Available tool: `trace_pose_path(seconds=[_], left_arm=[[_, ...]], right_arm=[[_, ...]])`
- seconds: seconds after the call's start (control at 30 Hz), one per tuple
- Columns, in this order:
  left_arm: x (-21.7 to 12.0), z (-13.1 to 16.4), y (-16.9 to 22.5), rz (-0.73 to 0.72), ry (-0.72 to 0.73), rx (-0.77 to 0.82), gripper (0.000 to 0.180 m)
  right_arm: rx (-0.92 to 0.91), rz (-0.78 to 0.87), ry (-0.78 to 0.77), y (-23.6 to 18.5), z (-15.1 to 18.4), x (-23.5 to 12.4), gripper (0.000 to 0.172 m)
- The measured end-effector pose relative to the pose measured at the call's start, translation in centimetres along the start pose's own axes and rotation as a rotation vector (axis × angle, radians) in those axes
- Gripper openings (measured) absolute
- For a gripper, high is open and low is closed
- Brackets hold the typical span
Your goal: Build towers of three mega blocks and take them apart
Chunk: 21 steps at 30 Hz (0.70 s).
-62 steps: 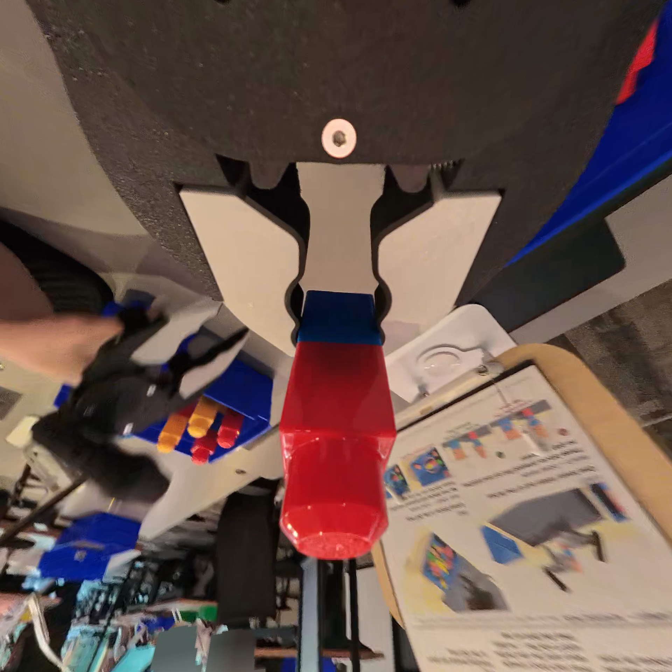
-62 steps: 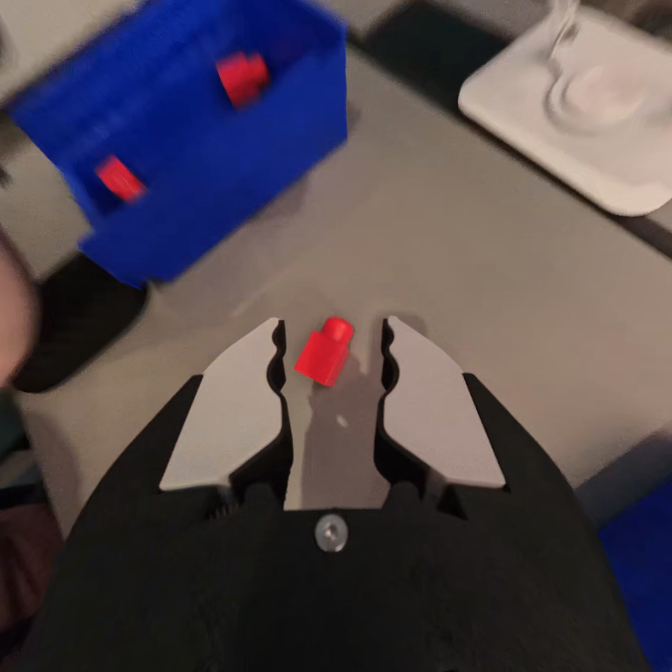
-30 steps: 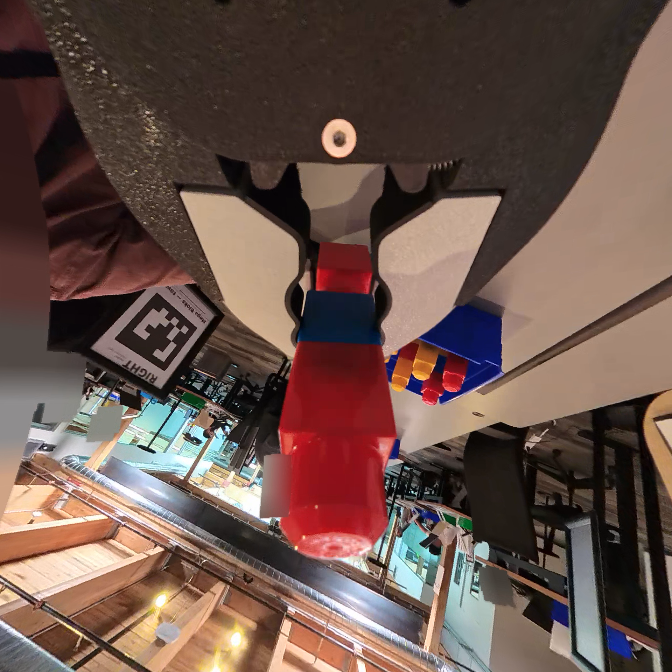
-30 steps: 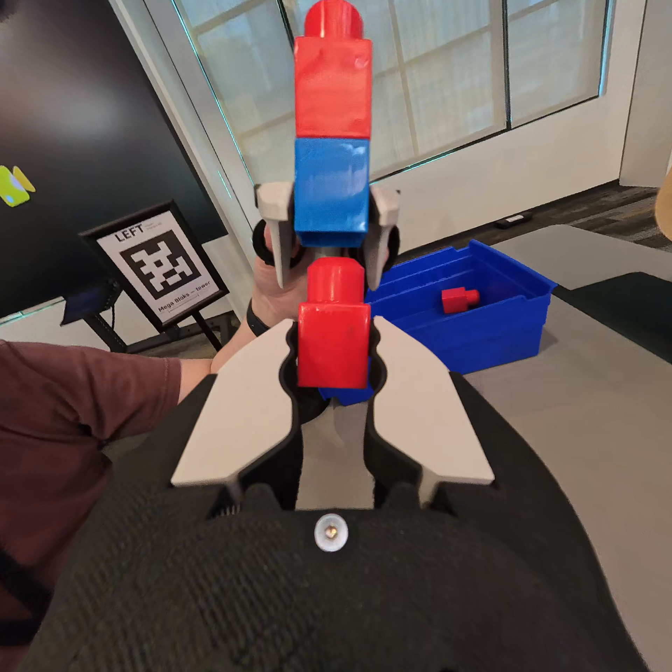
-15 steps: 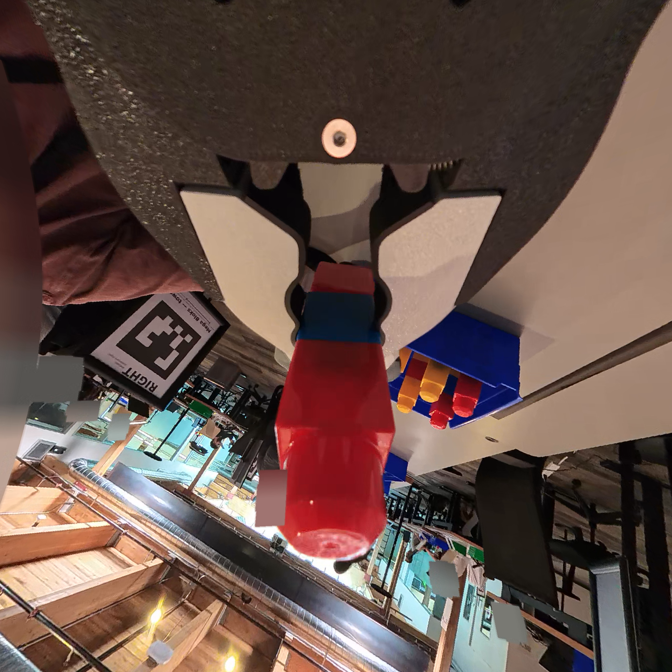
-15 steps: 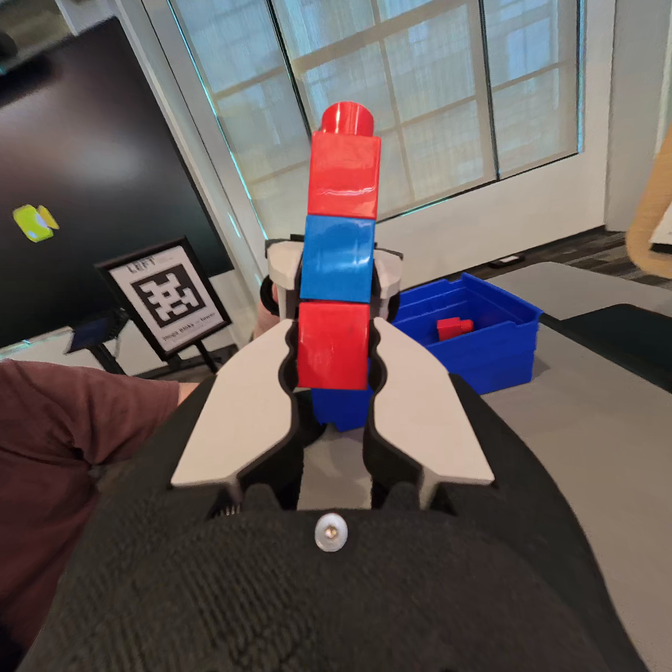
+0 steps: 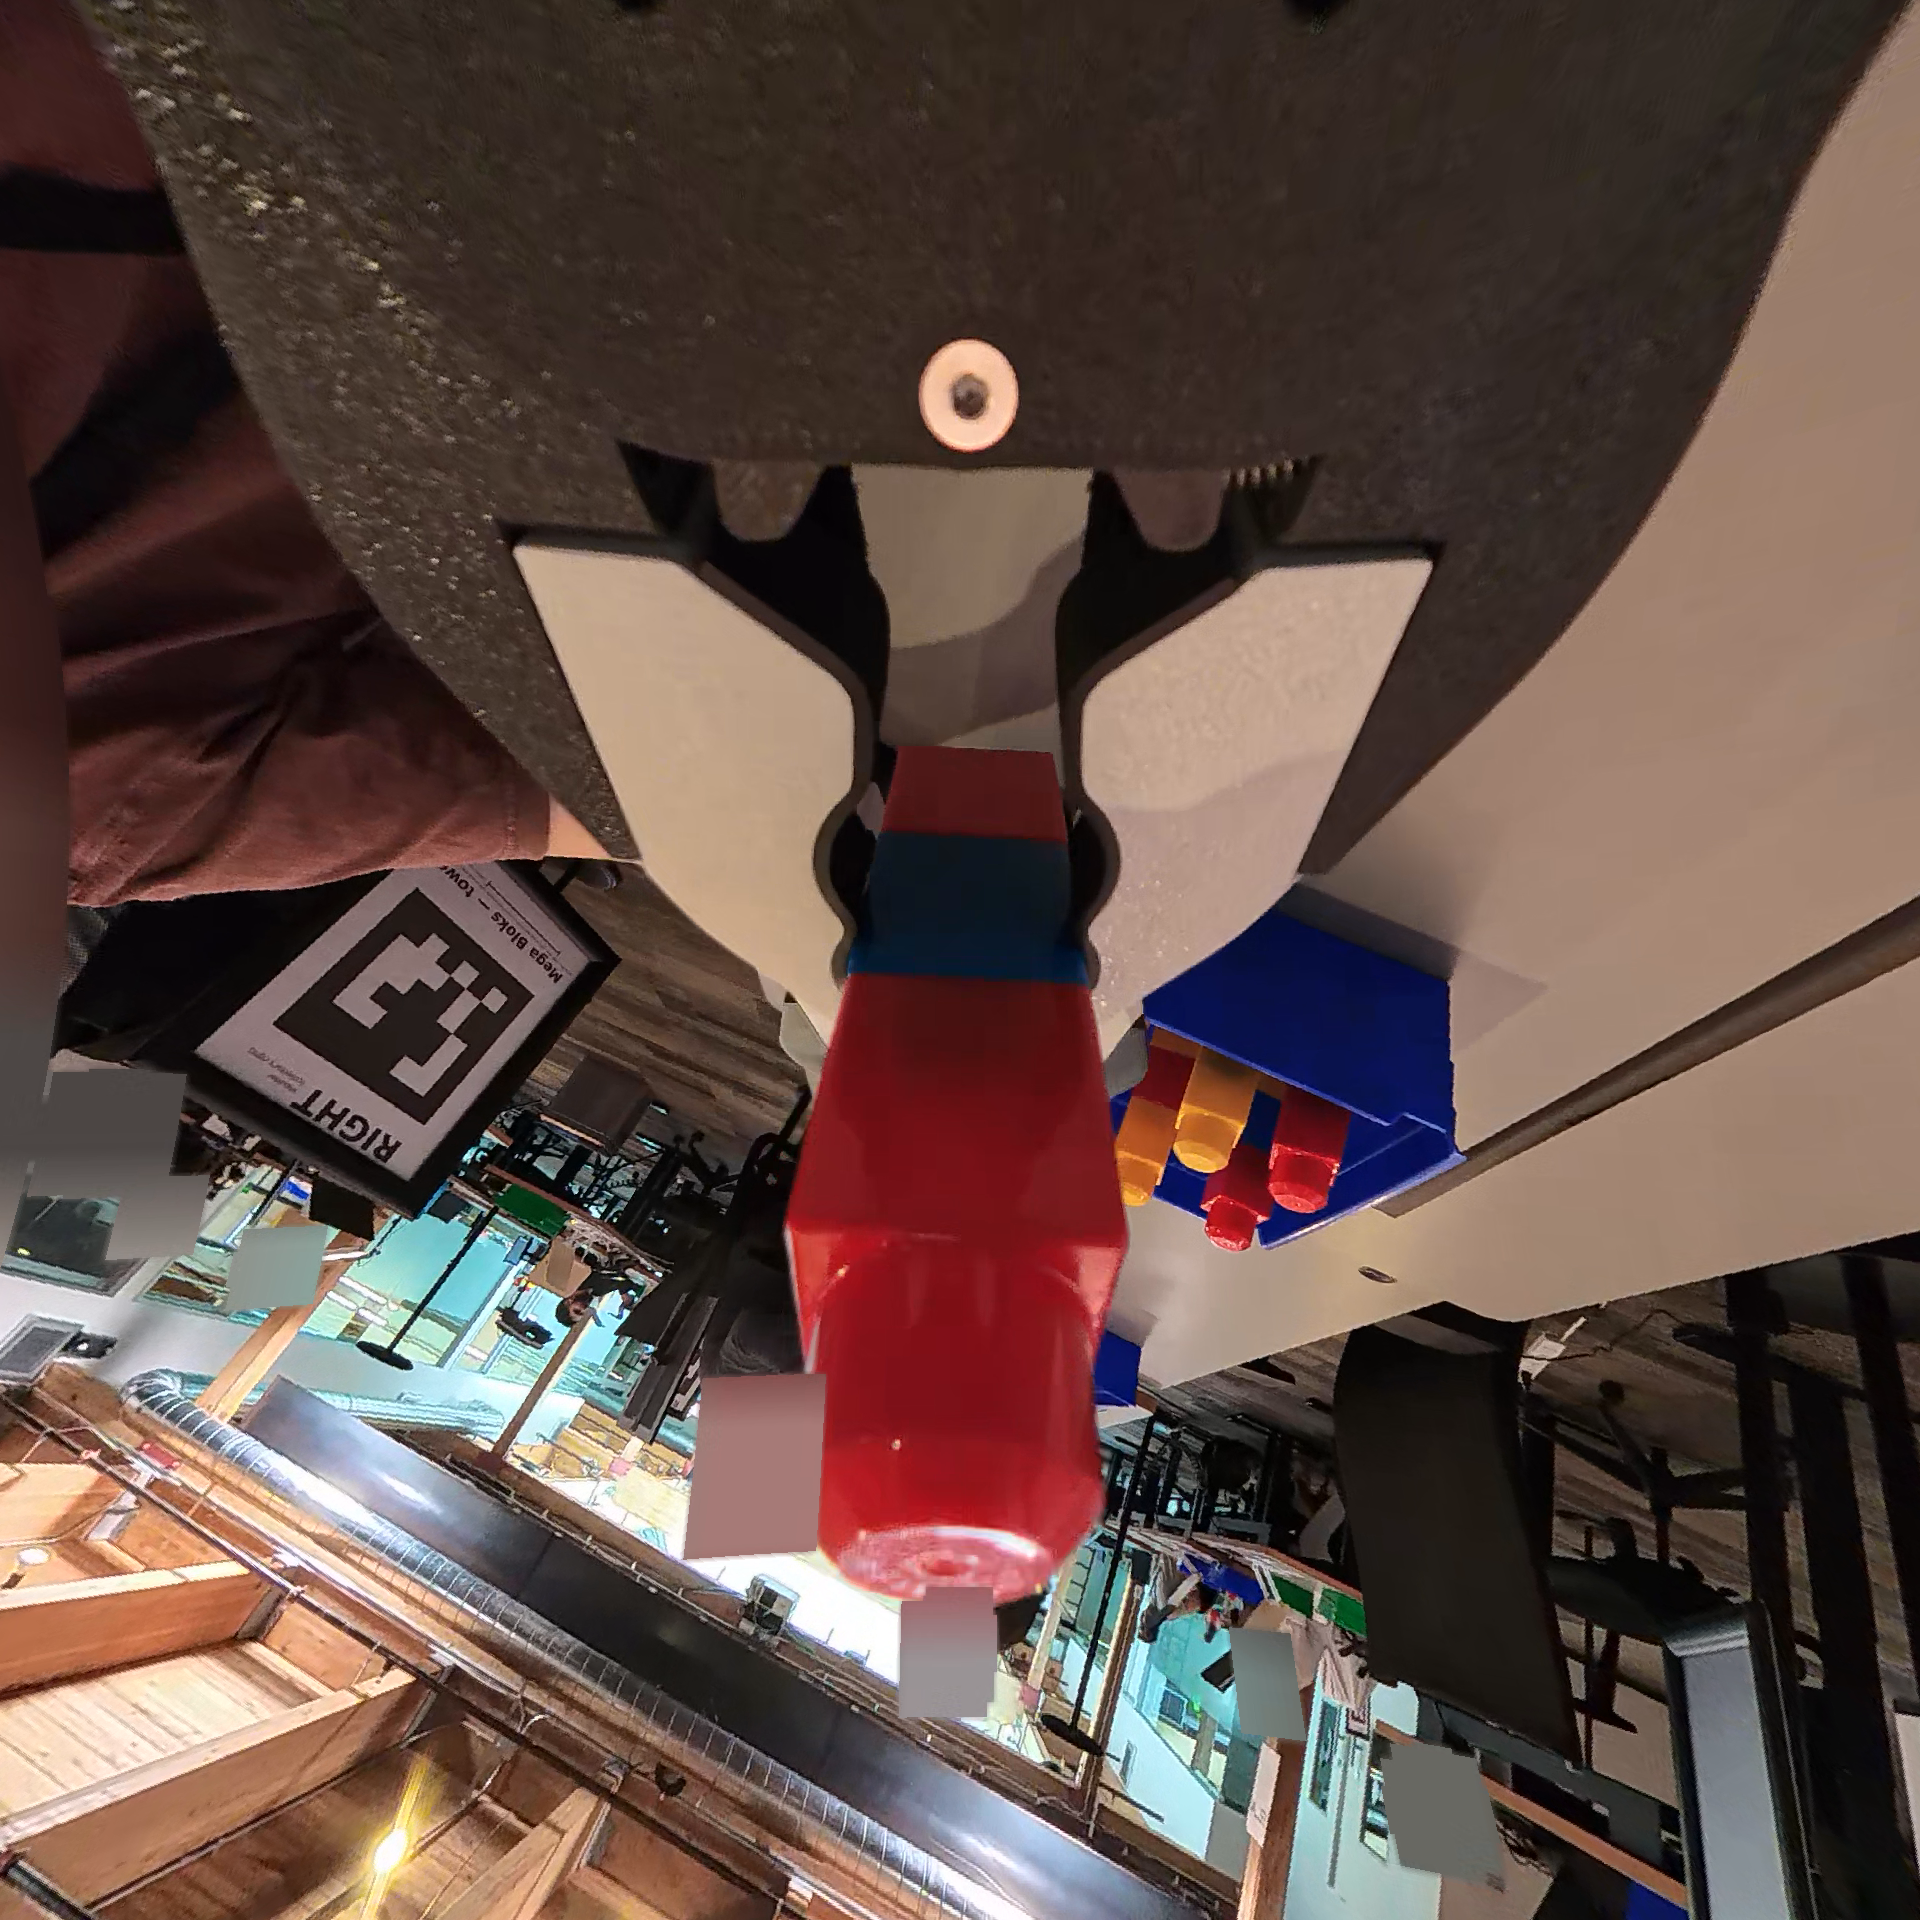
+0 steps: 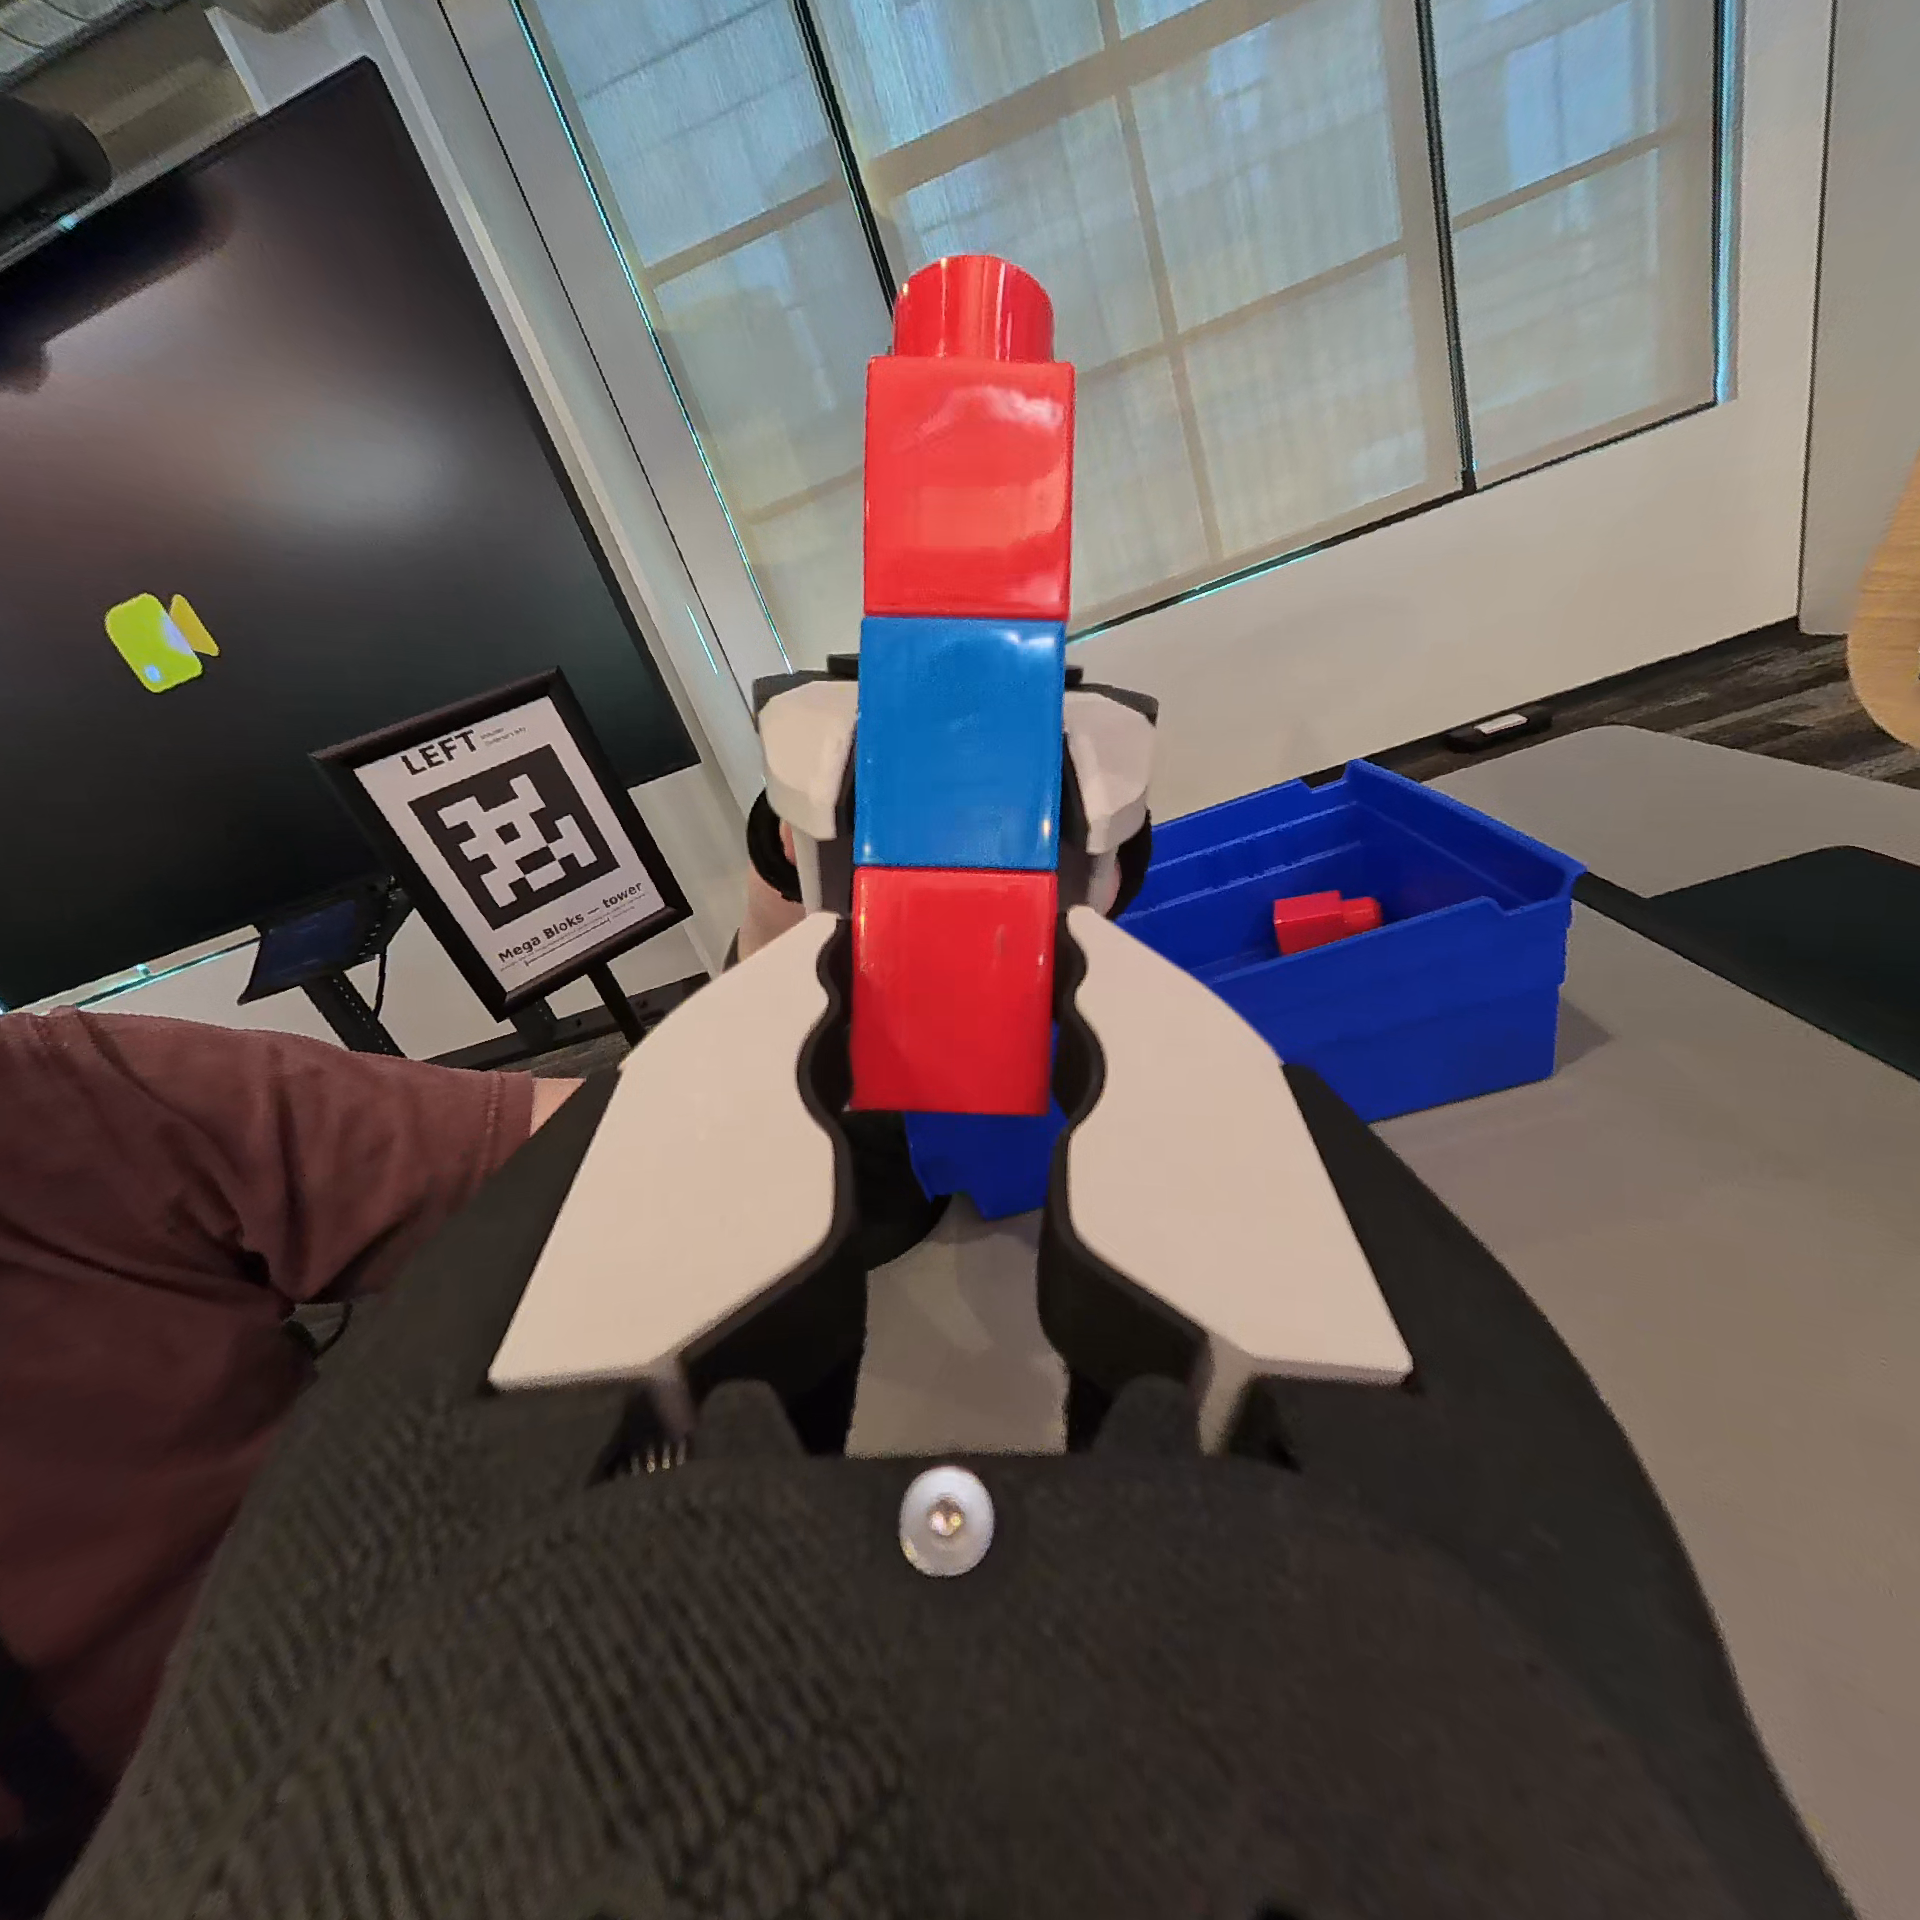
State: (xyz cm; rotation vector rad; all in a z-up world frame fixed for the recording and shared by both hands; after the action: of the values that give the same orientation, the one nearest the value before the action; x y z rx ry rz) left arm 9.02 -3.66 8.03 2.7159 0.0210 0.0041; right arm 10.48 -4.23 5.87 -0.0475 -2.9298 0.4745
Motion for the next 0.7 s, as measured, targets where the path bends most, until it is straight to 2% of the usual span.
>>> trace_pose_path(seconds=[0.13, 0.2, 0.27, 0.4, 0.5, 0.57, 0.6, 0.63, 0.7], left_arm=[[0.0, 0.5, -0.2, -0.018, -0.066, -0.007, 0.035], [-0.3, 1.1, -1.0, -0.105, -0.136, 0.029, 0.035], [-0.4, 2.1, -2.1, -0.213, -0.225, 0.081, 0.035], [1.0, 3.6, -1.3, -0.172, -0.302, 0.060, 0.036], [2.0, 5.1, -1.0, -0.161, -0.386, 0.083, 0.036], [2.5, 5.8, -0.5, -0.139, -0.424, 0.068, 0.036], [2.6, 6.2, -0.5, -0.145, -0.443, 0.067, 0.036], [2.6, 6.3, -0.8, -0.173, -0.455, 0.065, 0.036], [2.4, 6.5, -0.6, -0.139, -0.473, 0.039, 0.035]], right_arm=[[-0.026, -0.011, -0.083, 0.0, 0.2, -0.2, 0.040], [-0.050, 0.004, -0.122, -0.1, -0.4, -0.9, 0.057], [-0.067, 0.045, -0.081, -0.1, -2.0, -2.1, 0.062], [-0.043, 0.150, 0.007, 0.7, -3.9, -3.3, 0.073], [-0.002, 0.149, -0.023, 1.1, -2.8, -2.4, 0.079], [0.031, 0.125, -0.060, 1.4, -1.6, -1.7, 0.076], [0.032, 0.086, -0.071, 1.1, -1.3, -1.5, 0.065], [0.020, 0.008, -0.071, 0.2, -1.2, -1.5, 0.038], [0.013, 0.016, -0.101, 0.2, -0.9, -1.5, 0.037]])
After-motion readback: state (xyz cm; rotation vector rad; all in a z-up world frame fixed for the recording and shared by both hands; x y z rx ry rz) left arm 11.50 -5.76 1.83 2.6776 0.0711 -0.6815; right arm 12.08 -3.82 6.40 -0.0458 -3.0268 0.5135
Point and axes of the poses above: each gripper's, where its closed fingertips meet, x out along the fingers, z out of its underside, y = z × x across the jaws, the point moved 2 cm from there along -x, back along the fingers, and after that the axes turned 1 degree about -x, right-handed, at the moved point
